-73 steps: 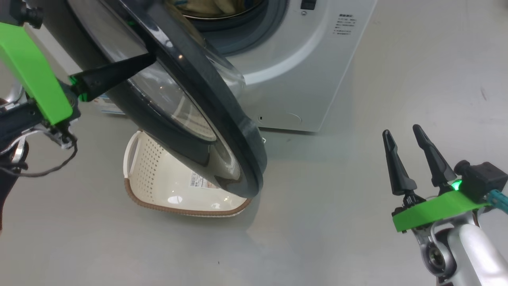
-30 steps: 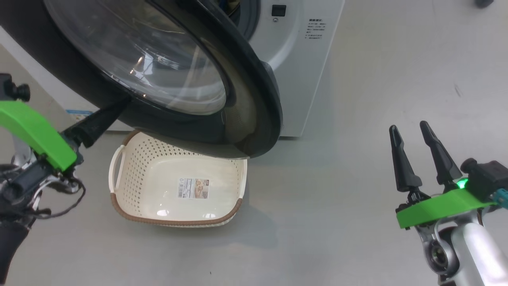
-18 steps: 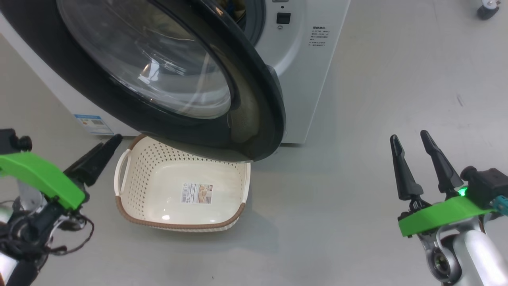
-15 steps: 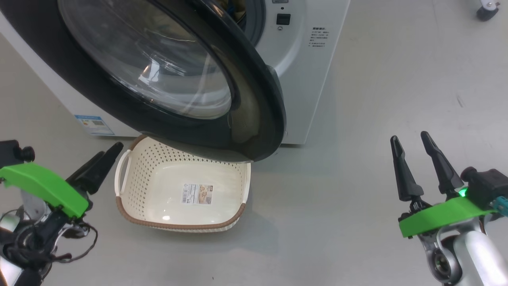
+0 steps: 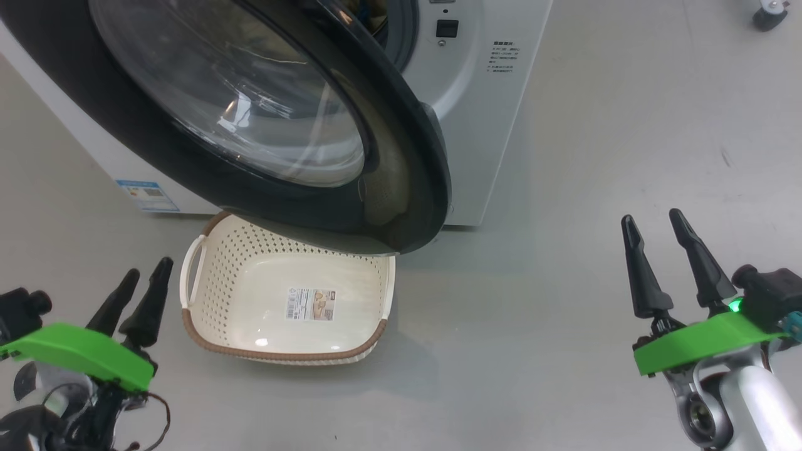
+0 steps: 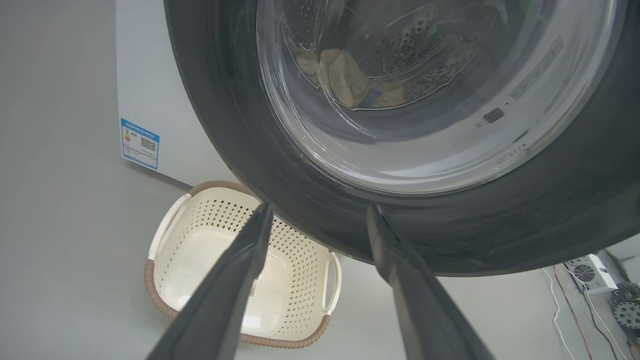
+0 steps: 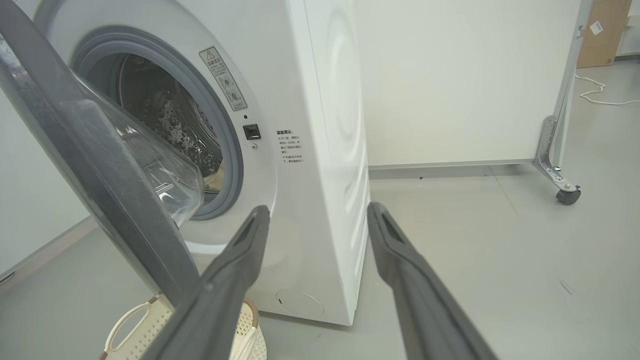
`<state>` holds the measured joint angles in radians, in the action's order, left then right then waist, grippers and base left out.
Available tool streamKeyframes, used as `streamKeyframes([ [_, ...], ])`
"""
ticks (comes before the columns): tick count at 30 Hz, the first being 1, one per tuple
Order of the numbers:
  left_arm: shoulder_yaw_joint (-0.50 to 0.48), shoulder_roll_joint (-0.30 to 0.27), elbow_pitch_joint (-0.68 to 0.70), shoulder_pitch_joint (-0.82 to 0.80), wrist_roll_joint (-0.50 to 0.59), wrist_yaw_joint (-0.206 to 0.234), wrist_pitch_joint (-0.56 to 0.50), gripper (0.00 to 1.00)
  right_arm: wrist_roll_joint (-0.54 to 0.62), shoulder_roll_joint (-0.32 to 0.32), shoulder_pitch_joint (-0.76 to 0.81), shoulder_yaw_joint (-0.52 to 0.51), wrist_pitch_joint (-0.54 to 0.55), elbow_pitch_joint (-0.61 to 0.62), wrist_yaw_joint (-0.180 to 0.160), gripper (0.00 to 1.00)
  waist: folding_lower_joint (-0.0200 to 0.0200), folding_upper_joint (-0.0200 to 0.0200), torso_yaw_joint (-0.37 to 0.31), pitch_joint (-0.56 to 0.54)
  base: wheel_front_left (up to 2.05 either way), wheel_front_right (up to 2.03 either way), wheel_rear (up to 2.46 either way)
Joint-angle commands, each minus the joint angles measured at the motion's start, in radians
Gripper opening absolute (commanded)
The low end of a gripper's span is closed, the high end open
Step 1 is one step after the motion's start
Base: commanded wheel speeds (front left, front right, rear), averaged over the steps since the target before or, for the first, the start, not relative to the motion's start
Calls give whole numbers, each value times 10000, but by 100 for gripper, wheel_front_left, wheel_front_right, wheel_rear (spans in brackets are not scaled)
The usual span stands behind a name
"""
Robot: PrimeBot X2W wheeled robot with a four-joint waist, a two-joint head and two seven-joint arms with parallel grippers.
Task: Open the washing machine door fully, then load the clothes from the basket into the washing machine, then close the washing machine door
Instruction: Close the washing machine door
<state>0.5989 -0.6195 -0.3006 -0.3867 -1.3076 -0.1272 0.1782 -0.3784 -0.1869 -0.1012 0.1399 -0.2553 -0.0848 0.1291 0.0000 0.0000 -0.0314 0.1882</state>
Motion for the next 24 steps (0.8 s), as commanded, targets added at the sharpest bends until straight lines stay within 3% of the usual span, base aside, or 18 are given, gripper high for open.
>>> streamKeyframes([
  [1, -321, -436, 16, -285, 238, -35, 378, 100, -1, -198, -5, 91, -65, 311, 16, 100, 0, 0, -4, -5, 0, 0, 0],
  [5, -286, -269, -474, -302, 1162, -35, 806, 100, 5, -203, 5, 44, -65, 319, 16, 100, 0, 0, 5, -1, 0, 0, 0],
  [11, -1848, 668, -588, 78, 3532, -35, 831, 100, 11, -194, 5, -44, -65, 332, 16, 100, 0, 0, 28, 5, 0, 0, 0],
  [18, -3846, 1929, 141, 984, 7232, -35, 833, 100, -18, -175, -6, -83, -65, 272, 16, 100, 0, 0, 16, -1, 0, 0, 0],
  [24, -4847, 2773, 979, 1585, 8924, -35, 834, 100, -15, -172, -9, -135, -65, 275, 16, 100, 0, 0, 1, 12, 0, 0, 0],
])
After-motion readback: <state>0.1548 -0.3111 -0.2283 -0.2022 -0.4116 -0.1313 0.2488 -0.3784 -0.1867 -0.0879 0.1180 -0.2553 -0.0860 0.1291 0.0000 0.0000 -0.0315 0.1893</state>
